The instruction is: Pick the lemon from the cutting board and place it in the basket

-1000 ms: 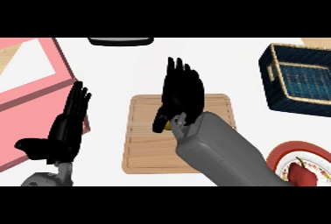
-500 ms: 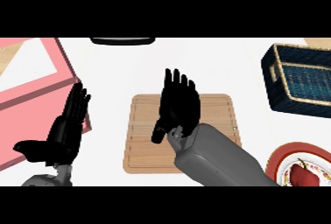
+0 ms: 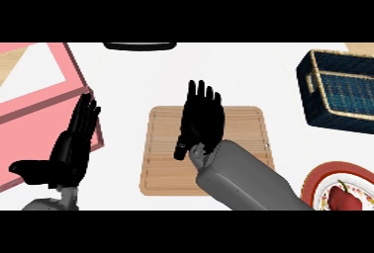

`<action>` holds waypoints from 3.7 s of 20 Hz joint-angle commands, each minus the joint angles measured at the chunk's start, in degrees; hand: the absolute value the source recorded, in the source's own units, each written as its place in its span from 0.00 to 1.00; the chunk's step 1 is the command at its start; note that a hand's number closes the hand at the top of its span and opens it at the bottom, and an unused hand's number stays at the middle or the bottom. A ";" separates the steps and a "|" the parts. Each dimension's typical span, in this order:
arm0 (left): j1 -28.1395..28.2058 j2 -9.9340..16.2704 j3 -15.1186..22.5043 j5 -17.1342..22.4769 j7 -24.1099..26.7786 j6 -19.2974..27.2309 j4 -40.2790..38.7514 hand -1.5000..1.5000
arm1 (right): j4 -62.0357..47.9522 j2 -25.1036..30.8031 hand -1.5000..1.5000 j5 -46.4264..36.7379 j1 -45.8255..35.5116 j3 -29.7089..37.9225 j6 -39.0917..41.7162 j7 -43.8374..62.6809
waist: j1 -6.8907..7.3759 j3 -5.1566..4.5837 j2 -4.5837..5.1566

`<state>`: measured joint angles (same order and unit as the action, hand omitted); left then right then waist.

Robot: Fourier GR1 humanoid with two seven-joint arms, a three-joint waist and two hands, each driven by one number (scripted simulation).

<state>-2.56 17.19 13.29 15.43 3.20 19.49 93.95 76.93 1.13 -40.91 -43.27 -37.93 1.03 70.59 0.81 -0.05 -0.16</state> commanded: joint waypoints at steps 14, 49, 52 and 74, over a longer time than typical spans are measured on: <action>-1.13 -0.79 -2.71 -0.40 -0.04 -2.00 -1.59 0.50 | -7.37 -1.07 0.00 2.18 1.30 -0.75 -6.47 8.74 | -0.04 0.02 0.23; -2.71 -5.60 -3.95 -5.76 -3.54 -3.22 -1.09 0.50 | -20.05 -1.09 1.00 12.33 -2.53 -11.49 -10.94 0.51 | 0.34 0.05 0.29; -1.27 -6.42 -3.46 -7.06 -3.29 -3.11 0.31 0.50 | -26.28 -1.09 1.00 9.99 -2.74 -8.89 -12.12 -6.85 | 0.06 0.05 0.26; 2.06 -7.00 -5.71 -7.30 -4.27 -3.87 3.00 0.50 | 19.17 24.17 1.00 9.92 17.89 1.68 -18.61 -33.72 | -2.56 0.08 -0.44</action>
<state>-0.16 11.02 6.93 8.74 0.35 14.55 96.34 86.21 23.71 -33.76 -26.37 -40.79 -15.39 37.64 -1.09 0.01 -0.46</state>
